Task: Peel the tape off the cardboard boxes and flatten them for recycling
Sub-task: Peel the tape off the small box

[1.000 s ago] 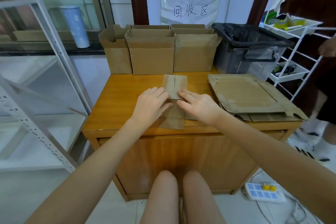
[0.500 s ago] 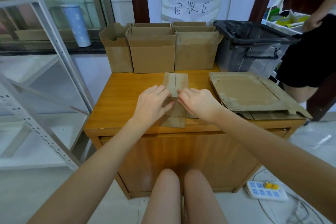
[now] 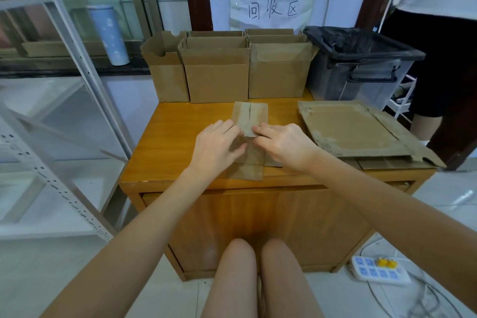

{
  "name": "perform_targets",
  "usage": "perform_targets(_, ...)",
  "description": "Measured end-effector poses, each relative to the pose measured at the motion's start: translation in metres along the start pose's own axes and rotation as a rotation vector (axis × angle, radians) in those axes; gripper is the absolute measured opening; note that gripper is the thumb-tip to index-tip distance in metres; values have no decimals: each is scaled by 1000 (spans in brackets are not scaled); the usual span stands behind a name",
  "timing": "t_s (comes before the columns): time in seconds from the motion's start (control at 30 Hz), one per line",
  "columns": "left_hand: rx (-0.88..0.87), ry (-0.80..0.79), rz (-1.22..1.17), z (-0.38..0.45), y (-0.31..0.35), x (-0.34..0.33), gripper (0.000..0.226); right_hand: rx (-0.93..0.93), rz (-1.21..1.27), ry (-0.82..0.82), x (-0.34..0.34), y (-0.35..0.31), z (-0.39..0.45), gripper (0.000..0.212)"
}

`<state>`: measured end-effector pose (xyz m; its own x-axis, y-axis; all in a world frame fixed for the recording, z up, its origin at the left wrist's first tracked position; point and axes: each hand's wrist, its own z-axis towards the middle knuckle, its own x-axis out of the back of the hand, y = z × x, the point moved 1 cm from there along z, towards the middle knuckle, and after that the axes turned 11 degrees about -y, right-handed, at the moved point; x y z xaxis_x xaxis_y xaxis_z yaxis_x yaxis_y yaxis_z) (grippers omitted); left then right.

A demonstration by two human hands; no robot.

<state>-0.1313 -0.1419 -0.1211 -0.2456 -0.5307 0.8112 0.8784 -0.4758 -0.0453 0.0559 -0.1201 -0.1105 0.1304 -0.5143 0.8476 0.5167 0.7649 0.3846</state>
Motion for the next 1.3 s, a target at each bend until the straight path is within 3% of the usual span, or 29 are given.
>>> perform_targets(0.17, -25, -19, 83, 0, 4, 3, 31, -158, 27, -14, -2, -9, 9, 31)
perform_targets(0.37, 11, 11, 105, 0, 8, 1, 28, -350, 197, 61, -1, -17, 9, 17)
perform_targets(0.47, -22, 28, 70, -1, 4, 0, 22, -438, 292, 26, 5, -18, 8, 6)
perform_targets(0.53, -34, 36, 33, -2, 0, -1, 20, -481, 341, -4, 8, -17, 7, 12)
perform_targets(0.67, -24, 17, -28, 1, -2, 3, 28, -493, 376, -15, 12, -16, 7, 15)
perform_targets(0.77, -35, -35, -40, 6, -5, 8, 20, -472, 348, 4, 17, -13, 7, 24)
perform_targets(0.87, -37, -77, -43, 13, -6, 16, 14, -487, 305, -135, 22, -8, 13, 43)
perform_targets(1.03, -74, -104, -36, 14, -6, 18, 14, -482, 252, -177, 21, -9, 24, 30)
perform_targets(1.3, -296, -206, 149, 17, -4, 25, 23, -413, 234, -230, 24, -7, 25, 27)
